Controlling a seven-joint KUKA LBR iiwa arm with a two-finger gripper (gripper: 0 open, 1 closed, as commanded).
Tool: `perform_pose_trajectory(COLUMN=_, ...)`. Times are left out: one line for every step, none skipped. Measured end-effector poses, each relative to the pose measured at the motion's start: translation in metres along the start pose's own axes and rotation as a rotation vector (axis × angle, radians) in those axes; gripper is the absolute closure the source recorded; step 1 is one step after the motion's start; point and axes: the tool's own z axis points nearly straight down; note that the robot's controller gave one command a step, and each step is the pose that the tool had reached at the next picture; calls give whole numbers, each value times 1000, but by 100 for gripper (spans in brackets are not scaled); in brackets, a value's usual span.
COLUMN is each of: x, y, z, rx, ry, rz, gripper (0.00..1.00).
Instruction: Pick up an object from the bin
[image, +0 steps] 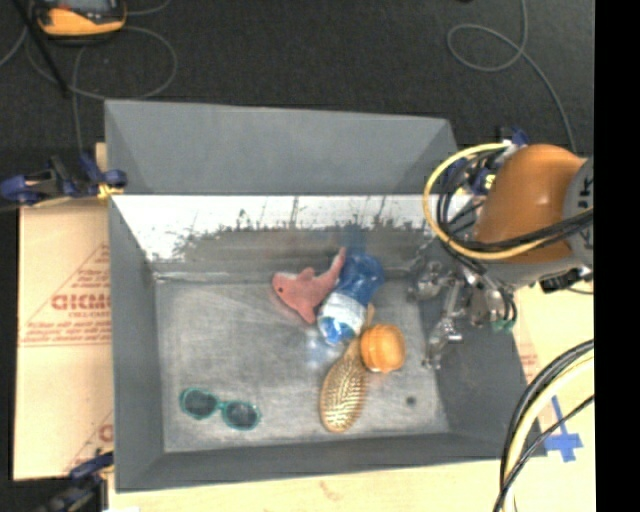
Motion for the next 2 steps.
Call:
perform_pose_trajectory(x=0, y=0, z=0, rx=0, ry=0, rz=0, gripper=0)
perform_pose_trajectory(x=-3, y=50, z=57, rx=-1, ry=-9, rz=180, gripper=100)
